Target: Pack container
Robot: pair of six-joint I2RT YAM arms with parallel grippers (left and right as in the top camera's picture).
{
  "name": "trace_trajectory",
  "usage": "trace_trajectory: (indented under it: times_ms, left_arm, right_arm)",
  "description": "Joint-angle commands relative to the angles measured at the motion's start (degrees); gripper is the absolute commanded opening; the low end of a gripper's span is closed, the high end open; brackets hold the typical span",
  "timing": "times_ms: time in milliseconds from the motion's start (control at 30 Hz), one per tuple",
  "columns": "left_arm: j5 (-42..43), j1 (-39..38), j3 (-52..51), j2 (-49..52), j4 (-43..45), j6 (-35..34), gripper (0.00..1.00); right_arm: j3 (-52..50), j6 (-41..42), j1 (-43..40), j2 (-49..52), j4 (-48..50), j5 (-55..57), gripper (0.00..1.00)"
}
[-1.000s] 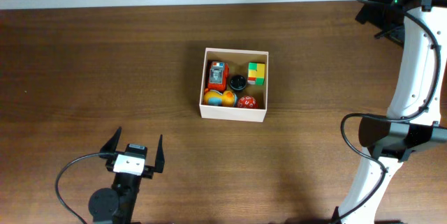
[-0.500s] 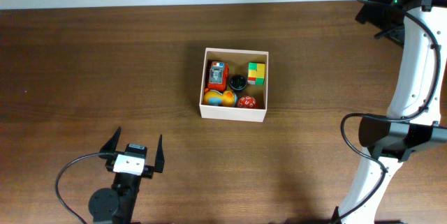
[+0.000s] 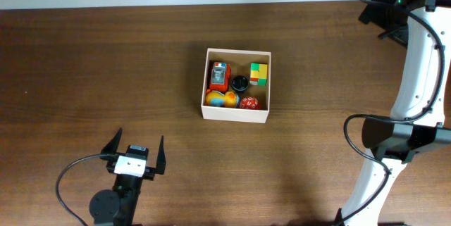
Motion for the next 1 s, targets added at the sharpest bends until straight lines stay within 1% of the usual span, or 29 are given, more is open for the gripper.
trace_trajectory:
  times_ms: [0, 133, 233, 333, 433, 533, 700, 833, 900, 967]
  left_arm:
    - [-0.42, -0.24, -0.39, -0.44, -0.02, 0.74, 0.99]
    - [-0.39, -0.24, -0.39, -0.44, -0.02, 0.74, 0.99]
    - [-0.39, -0.24, -0.39, -0.44, -0.02, 0.74, 0.99]
    - [-0.39, -0.24, -0.39, -0.44, -0.02, 0.74, 0.99]
    - [-0.39, -0.24, -0.39, -0.44, -0.02, 0.74, 0.99]
    - [-0.39, -0.24, -0.39, -0.44, 0.0, 0.74, 0.99]
    - [-0.42, -0.24, -0.39, -0.44, -0.02, 0.74, 0.99]
    - [-0.39, -0.24, -0.39, -0.44, 0.0, 0.74, 0.99]
    - [-0.39, -0.24, -0.39, -0.44, 0.0, 0.74, 0.99]
    - [-0.39, -0.24, -0.39, -0.44, 0.0, 0.74, 0.99]
  right_arm:
    - [0.15, 0.07, 0.59, -2.69, -0.35, 0.09, 0.99]
    - [-0.09, 0.07, 2.58, -7.85, -0.31, 0.07, 0.99]
    - [-3.13, 0.07, 3.87, -13.86, 0.17, 0.07, 0.99]
    - [-11.45, 0.09, 5.44, -22.45, 0.5, 0.07, 0.99]
    - [-22.91, 0.07, 7.78, -32.28, 0.48, 0.07, 0.99]
    - [-32.24, 0.09, 10.67, -40.87, 0.46, 0.07, 0.99]
    - [-40.65, 0.07, 15.21, -52.43, 0.22, 0.09, 0.99]
    - [-45.42, 0.13, 16.24, -60.59, 0.7, -0.24, 0.99]
    - [-49.13, 0.09, 16.2, -64.83, 4.7, -0.33, 0.99]
    - [-55.52, 0.07, 16.2, -70.05, 12.68, 0.13, 0.99]
